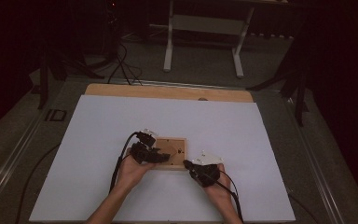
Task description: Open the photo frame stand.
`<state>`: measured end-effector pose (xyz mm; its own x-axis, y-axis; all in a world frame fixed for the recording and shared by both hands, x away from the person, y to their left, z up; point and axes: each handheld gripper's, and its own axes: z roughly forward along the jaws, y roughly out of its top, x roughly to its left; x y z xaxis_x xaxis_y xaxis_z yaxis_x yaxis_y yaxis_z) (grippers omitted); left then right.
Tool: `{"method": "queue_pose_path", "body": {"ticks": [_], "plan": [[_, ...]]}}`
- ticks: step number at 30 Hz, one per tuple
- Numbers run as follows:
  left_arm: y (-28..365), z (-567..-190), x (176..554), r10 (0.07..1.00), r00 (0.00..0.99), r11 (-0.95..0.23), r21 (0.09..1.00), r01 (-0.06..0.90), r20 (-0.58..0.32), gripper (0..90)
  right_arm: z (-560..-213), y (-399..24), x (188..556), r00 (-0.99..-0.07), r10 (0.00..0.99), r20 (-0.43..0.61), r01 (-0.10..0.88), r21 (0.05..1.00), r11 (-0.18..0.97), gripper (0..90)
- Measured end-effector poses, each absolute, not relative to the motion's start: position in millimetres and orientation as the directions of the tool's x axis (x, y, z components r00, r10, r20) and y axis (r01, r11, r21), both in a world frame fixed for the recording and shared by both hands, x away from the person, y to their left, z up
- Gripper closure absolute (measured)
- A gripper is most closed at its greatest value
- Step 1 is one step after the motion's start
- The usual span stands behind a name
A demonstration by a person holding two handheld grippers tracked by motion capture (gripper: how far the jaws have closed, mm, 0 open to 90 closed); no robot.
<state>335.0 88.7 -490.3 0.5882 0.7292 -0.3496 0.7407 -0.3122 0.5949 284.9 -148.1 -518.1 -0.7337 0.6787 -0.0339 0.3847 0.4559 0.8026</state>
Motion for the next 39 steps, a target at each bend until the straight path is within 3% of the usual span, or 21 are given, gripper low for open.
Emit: {"method": "queue_pose_path", "body": {"ticks": [14,21,23,31,39], "plan": [[84.1,-487.4,325.2,0.728,0.645,-0.364,0.666,0.652,-0.233,52.5,-513.1,-152.3,285.7,-0.740,0.671,-0.042,0.397,0.778,0.487,80.1],[84.7,-485.7,320.5,0.723,0.660,-0.376,0.685,0.624,-0.204,52.7,-500.6,-161.6,286.8,-0.725,0.689,-0.018,0.408,0.795,0.450,75.8],[84.8,-485.2,316.7,0.724,0.664,-0.374,0.705,0.603,-0.185,52.7,-490.9,-166.9,289.2,-0.718,0.696,-0.019,0.401,0.806,0.436,70.1],[86.9,-487.5,304.3,0.713,0.692,-0.399,0.747,0.532,-0.113,52.7,-474.0,-177.3,302.7,-0.705,0.710,0.006,0.414,0.816,0.404,61.3],[90.6,-490.2,291.5,0.699,0.714,-0.425,0.780,0.459,-0.040,52.6,-462.2,-172.6,316.1,-0.702,0.712,0.007,0.402,0.829,0.388,60.5]]}}
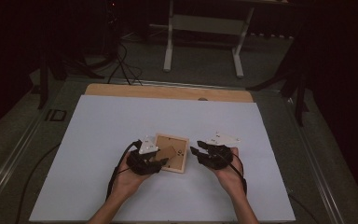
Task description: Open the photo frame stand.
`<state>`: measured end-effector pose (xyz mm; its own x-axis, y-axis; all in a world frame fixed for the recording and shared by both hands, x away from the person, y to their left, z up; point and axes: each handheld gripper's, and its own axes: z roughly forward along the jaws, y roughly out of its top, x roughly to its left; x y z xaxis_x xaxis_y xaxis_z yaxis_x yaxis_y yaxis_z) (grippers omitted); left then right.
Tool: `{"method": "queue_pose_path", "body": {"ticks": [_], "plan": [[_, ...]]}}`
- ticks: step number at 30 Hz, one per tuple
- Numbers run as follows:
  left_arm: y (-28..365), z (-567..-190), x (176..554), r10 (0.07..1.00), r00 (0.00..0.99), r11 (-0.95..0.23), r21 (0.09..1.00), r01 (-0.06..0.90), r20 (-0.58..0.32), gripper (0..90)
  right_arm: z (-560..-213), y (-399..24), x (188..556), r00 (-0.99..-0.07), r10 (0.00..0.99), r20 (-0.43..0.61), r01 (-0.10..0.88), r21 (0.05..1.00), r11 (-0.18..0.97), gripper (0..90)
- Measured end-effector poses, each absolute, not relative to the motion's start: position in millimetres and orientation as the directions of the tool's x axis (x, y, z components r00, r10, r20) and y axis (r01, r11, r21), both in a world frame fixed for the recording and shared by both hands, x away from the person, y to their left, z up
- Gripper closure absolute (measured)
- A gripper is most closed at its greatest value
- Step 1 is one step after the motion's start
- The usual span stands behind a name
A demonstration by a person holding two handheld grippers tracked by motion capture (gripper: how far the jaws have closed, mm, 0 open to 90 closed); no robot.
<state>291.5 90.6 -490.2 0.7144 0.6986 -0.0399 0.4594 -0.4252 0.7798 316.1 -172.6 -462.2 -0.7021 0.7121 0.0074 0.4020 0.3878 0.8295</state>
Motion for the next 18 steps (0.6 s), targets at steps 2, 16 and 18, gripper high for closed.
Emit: {"method": "queue_pose_path", "body": {"ticks": [2,16,18], "plan": [[91.9,-490.6,290.3,0.699,0.714,-0.424,0.782,0.457,-0.039,52.6,-460.6,-170.6,318.7,-0.702,0.712,0.013,0.405,0.829,0.385,59.9],[94.6,-493.2,283.8,0.704,0.710,-0.420,0.795,0.438,-0.019,52.6,-467.1,-166.3,336.4,-0.700,0.708,0.098,0.483,0.795,0.367,53.8],[94.8,-493.5,283.3,0.704,0.710,-0.420,0.797,0.435,-0.017,52.6,-468.8,-165.5,339.0,-0.700,0.706,0.112,0.493,0.790,0.363,53.3]]}}
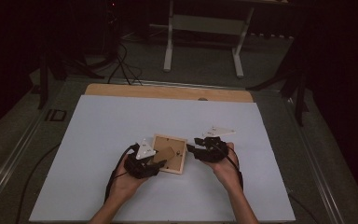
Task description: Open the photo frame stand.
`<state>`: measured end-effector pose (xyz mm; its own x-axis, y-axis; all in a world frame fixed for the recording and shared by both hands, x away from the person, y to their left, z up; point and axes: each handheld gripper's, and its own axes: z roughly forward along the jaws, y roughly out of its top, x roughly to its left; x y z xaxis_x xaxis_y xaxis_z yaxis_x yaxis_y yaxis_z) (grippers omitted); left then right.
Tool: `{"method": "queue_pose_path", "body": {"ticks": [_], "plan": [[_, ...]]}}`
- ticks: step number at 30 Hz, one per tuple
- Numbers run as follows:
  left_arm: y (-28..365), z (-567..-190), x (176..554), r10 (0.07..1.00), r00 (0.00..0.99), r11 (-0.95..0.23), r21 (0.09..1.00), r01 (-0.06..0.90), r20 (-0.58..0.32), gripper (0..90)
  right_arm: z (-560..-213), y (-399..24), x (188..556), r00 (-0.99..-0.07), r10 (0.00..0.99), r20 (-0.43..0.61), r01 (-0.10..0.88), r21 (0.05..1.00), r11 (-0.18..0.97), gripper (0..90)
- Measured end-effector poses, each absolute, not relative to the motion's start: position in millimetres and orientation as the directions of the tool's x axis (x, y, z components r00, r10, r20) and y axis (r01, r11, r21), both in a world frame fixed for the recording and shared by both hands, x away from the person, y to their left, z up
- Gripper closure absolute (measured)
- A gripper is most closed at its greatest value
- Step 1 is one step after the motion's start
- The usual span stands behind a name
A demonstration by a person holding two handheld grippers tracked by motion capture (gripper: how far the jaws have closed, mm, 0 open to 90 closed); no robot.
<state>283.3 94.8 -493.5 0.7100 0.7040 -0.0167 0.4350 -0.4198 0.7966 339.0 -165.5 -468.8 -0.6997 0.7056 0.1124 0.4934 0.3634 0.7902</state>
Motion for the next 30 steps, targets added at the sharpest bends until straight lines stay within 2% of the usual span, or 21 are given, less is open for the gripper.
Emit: {"method": "queue_pose_path", "body": {"ticks": [14,23,25,30], "plan": [[93.6,-494.3,279.5,0.708,0.706,-0.423,0.803,0.420,0.004,52.6,-483.2,-154.7,354.4,-0.700,0.685,0.200,0.555,0.756,0.346,44.4],[92.9,-494.1,277.2,0.705,0.709,-0.431,0.809,0.401,0.024,52.6,-492.1,-150.1,365.6,-0.678,0.700,0.222,0.607,0.707,0.363,42.4],[92.6,-494.1,276.6,0.703,0.711,-0.436,0.811,0.390,0.036,52.6,-494.9,-150.9,370.6,-0.673,0.683,0.284,0.634,0.698,0.334,41.4],[93.5,-495.4,277.3,0.700,0.713,-0.438,0.811,0.388,0.037,52.5,-498.7,-151.2,374.5,-0.671,0.673,0.312,0.649,0.687,0.328,41.3]]}}
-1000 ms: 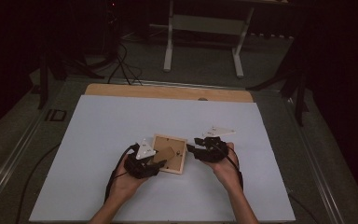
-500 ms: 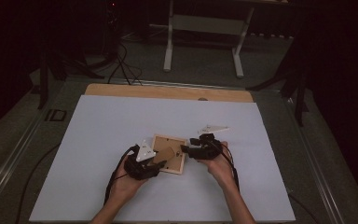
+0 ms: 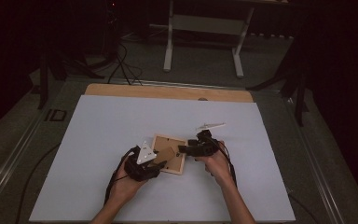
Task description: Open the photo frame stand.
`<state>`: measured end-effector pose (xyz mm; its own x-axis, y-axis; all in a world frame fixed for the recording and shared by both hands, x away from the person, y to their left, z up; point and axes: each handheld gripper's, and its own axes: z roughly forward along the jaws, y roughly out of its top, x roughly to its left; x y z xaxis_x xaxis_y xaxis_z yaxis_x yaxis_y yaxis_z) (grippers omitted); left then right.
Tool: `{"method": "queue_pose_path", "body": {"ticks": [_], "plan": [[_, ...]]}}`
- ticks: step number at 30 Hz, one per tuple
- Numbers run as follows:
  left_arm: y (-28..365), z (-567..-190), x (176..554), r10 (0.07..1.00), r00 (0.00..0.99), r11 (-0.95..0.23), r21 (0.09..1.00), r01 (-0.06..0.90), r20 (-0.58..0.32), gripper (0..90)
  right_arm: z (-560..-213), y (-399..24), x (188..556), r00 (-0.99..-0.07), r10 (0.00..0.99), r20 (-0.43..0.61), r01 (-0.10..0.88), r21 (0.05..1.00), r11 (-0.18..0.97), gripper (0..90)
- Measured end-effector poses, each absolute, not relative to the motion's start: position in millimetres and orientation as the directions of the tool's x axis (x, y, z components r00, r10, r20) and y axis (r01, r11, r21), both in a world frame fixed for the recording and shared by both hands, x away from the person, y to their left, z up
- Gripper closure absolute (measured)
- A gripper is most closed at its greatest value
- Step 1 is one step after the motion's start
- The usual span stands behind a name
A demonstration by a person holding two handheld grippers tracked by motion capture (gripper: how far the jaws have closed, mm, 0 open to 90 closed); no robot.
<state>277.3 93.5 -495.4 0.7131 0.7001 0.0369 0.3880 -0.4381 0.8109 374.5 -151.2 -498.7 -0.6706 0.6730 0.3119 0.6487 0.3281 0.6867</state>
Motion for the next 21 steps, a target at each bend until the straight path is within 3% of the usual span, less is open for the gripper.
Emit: {"method": "queue_pose_path", "body": {"ticks": [17,19,21], "plan": [[96.0,-495.9,278.2,0.685,0.728,-0.446,0.805,0.392,0.024,52.0,-500.5,-153.5,377.3,-0.670,0.640,0.375,0.667,0.683,0.298,43.1],[97.1,-495.9,279.9,0.682,0.731,-0.443,0.797,0.410,0.004,51.7,-500.0,-153.4,376.8,-0.671,0.642,0.372,0.666,0.683,0.300,43.1],[100.7,-496.8,284.6,0.679,0.731,-0.411,0.788,0.458,-0.071,51.5,-499.7,-153.3,376.0,-0.676,0.638,0.368,0.659,0.690,0.300,43.5]]}}
